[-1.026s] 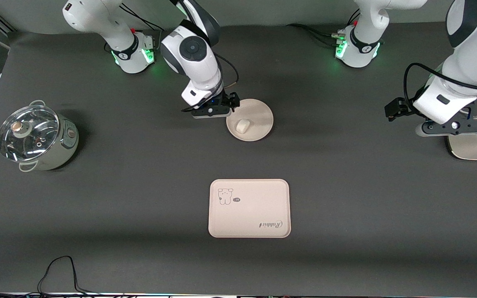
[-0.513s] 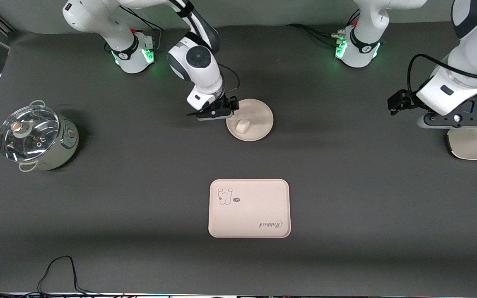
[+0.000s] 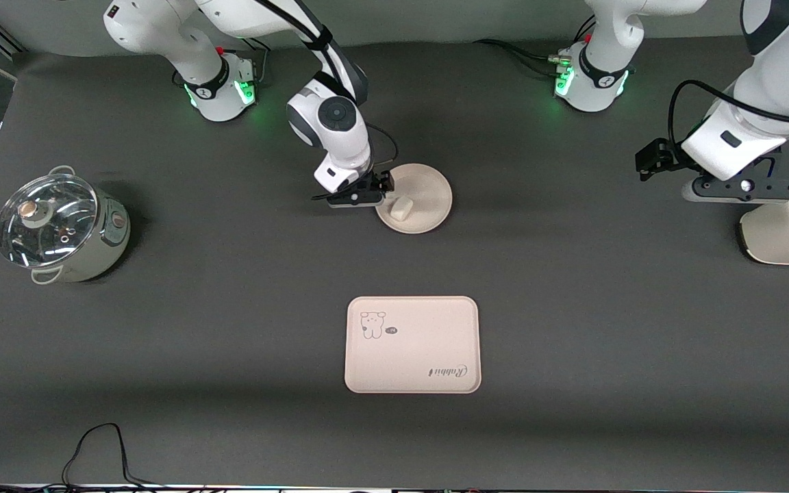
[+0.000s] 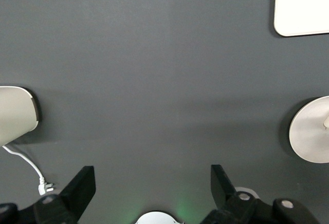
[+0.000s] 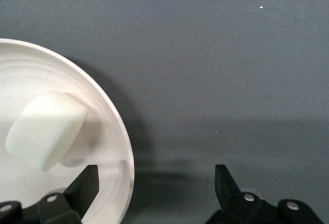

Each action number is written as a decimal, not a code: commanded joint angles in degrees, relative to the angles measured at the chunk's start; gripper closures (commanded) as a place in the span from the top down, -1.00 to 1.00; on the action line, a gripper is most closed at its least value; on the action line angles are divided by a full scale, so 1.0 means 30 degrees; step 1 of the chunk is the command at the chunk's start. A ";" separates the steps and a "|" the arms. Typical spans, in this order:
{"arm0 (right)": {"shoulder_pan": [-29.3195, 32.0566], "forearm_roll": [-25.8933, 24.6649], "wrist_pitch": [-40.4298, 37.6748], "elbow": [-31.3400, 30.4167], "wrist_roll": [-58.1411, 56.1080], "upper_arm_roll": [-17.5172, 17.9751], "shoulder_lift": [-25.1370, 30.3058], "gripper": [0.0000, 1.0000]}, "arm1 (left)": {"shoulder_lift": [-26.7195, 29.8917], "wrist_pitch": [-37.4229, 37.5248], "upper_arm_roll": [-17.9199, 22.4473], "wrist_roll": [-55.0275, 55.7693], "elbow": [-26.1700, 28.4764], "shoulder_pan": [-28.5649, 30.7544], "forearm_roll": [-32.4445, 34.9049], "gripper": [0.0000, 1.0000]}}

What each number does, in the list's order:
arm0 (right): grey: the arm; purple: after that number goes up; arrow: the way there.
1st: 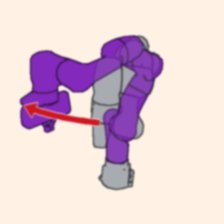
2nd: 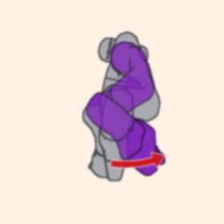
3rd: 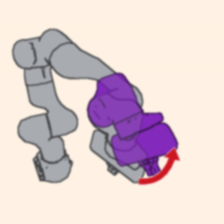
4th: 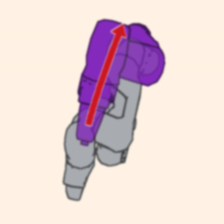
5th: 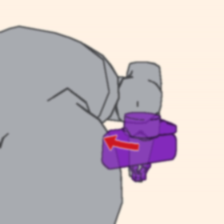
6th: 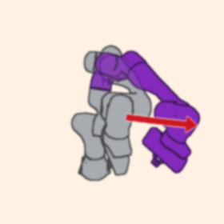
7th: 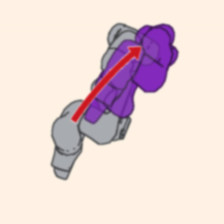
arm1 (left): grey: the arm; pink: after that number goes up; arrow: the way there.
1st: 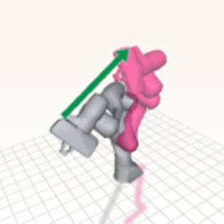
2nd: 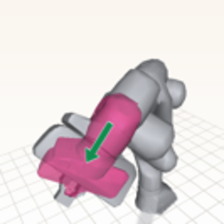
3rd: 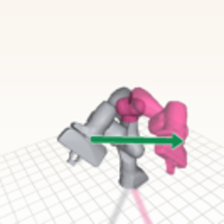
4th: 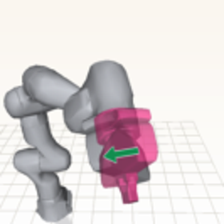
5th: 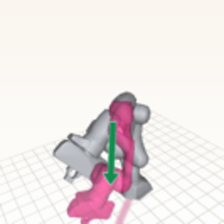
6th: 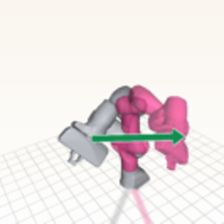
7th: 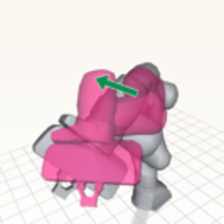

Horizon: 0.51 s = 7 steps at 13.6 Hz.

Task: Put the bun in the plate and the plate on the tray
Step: 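Close the right gripper on the plate rim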

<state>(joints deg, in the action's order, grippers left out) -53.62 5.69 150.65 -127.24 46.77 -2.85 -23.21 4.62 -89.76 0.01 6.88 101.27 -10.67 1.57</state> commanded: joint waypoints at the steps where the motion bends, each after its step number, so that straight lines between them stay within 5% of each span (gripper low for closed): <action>1: -0.0028 -0.0109 0.0086 0.0872 0.0610 0.0305 -0.0728 1.00 | 0.0571 0.0214 0.0054 -0.0303 0.0432 -0.0075 -0.0201 1.00; 4: -0.0028 -0.0079 0.0642 0.0930 0.0610 0.0365 -0.1022 0.83 | 0.0484 0.0009 0.0054 -0.0303 0.0432 -0.0104 -0.0230 1.00; 7: 0.0002 -0.0108 0.0642 0.0785 0.0581 0.0394 -0.0964 0.38 | 0.0425 -0.0050 0.0054 -0.0273 0.0432 -0.0104 -0.0639 1.00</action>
<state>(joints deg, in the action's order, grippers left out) -53.60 5.69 151.94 -125.47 47.18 -1.91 -25.65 4.62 -89.72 -0.03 6.78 101.47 -10.68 0.79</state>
